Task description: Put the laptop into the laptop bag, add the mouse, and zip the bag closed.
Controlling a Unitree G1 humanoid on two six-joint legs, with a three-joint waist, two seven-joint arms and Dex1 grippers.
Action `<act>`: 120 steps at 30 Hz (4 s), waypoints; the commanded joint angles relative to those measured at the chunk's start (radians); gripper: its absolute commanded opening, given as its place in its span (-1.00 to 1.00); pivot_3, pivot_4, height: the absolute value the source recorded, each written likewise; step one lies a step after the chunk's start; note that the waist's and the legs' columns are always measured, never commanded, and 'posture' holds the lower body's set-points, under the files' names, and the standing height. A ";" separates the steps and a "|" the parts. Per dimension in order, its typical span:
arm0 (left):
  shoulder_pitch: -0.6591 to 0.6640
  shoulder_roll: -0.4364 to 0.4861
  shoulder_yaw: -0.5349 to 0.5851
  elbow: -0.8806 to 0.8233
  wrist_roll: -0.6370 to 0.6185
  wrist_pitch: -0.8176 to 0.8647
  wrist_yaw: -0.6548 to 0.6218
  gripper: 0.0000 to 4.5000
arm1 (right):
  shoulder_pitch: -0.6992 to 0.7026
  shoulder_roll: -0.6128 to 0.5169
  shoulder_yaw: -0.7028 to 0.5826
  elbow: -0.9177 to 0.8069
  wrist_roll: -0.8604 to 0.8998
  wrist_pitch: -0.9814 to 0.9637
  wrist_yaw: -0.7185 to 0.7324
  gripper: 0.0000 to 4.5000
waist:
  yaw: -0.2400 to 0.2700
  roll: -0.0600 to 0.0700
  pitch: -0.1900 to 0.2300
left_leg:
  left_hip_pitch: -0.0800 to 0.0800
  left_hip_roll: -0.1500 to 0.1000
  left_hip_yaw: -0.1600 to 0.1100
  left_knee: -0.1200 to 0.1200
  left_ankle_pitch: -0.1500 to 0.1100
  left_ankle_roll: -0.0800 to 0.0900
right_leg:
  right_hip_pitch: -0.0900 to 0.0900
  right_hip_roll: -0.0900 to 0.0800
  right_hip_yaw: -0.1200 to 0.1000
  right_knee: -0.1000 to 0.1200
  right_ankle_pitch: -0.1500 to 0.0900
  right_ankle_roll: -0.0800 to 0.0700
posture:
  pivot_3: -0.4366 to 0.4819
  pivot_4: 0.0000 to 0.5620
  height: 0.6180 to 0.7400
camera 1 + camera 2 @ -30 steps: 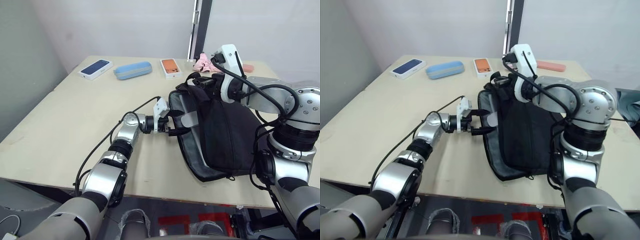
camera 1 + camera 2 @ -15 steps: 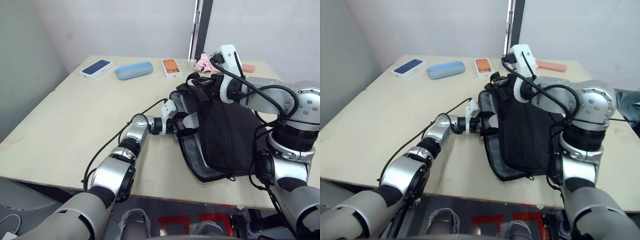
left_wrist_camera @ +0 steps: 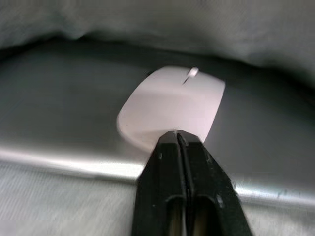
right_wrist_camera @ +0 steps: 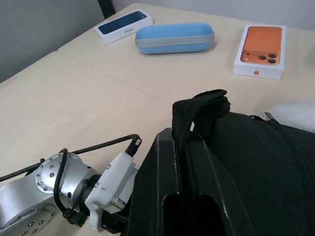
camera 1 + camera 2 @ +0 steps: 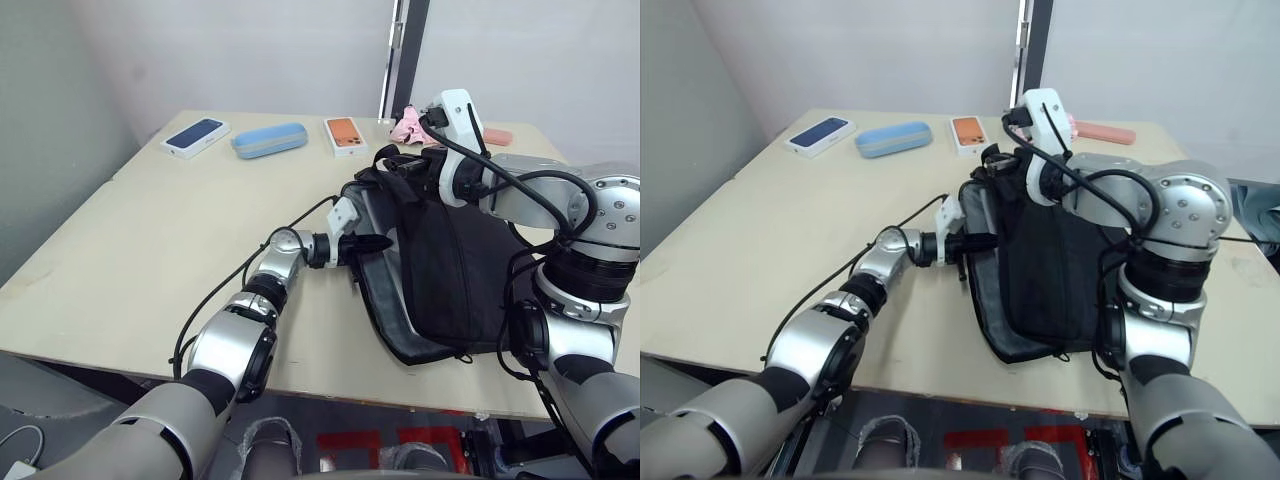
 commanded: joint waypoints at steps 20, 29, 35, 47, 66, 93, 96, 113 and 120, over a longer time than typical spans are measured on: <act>0.014 0.214 0.076 -0.161 -0.088 0.092 -0.218 0.39 | -0.003 -0.042 -0.042 -0.060 0.052 0.005 0.018 -1.00 | -0.002 0.000 0.000 | 0.000 0.000 0.000 0.000 0.000 0.000 | 0.000 0.000 0.000 0.000 -0.001 -0.001 | -0.05 -0.47 1.00; 0.031 0.449 0.045 -0.333 -0.119 0.334 -0.452 0.99 | 0.068 -0.210 0.022 -0.124 0.139 -0.010 0.265 -1.00 | 0.005 0.000 0.001 | -0.001 0.000 -0.001 -0.001 0.000 0.000 | 0.000 0.000 -0.002 -0.001 -0.003 -0.005 | -0.05 -0.47 1.00; 0.029 0.588 0.016 -0.450 -0.204 0.481 -0.487 0.99 | 0.146 -0.361 0.057 -0.176 0.153 -0.090 0.526 -1.00 | 0.003 0.001 0.001 | 0.000 0.001 -0.001 -0.002 0.000 -0.001 | 0.000 0.001 -0.001 0.000 -0.005 -0.008 | -0.05 -0.47 1.00; 0.074 0.796 -0.066 -0.629 -0.396 0.672 -0.488 0.99 | 0.406 -0.572 0.117 -0.343 0.003 -0.354 0.937 -1.00 | 0.003 0.000 0.001 | 0.000 0.002 -0.001 0.000 0.000 -0.001 | 0.000 0.001 -0.002 0.001 -0.006 -0.009 | -0.05 -0.47 1.00; 0.068 0.979 -0.090 -0.659 -0.595 0.951 -0.488 1.00 | 1.194 -0.668 -0.687 -0.283 -0.035 -0.357 1.291 0.99 | 0.004 0.000 0.000 | 0.002 0.003 0.001 0.004 -0.004 0.006 | 0.000 0.001 0.000 0.005 -0.007 -0.010 | -0.05 -0.47 1.00; -0.255 0.232 0.163 0.190 -0.195 0.873 0.177 1.00 | 2.024 -0.229 -1.175 -0.565 0.771 -0.793 0.944 0.99 | 0.023 0.000 0.000 | 0.001 -0.003 -0.004 -0.001 -0.007 0.013 | 0.012 -0.010 -0.009 -0.014 -0.009 -0.003 | -0.05 -0.47 1.00; -0.255 0.206 0.199 0.188 -0.185 0.877 0.173 1.00 | 2.044 -0.259 -1.182 -0.588 0.783 -0.843 0.931 0.99 | 0.024 0.000 0.000 | 0.001 -0.009 -0.004 -0.002 -0.007 0.014 | 0.013 -0.013 -0.009 -0.015 -0.008 0.001 | -0.05 -0.47 1.00; -0.290 0.236 0.227 0.167 -0.109 0.898 0.056 -0.99 | 2.148 -0.344 -0.880 -0.308 0.465 -0.692 1.079 1.00 | 0.023 0.001 0.000 | -0.014 -0.014 -0.016 -0.002 -0.009 0.019 | 0.013 -0.018 -0.024 -0.025 -0.008 0.004 | -0.05 -0.47 1.00; -0.293 0.293 0.237 0.137 -0.130 0.987 -0.056 -0.99 | 2.098 -0.400 -0.686 -0.118 0.253 -0.612 1.185 1.00 | 0.011 0.002 0.001 | -0.014 -0.014 -0.017 -0.001 -0.008 0.019 | 0.013 -0.018 -0.025 -0.025 -0.008 0.003 | -0.05 -0.47 1.00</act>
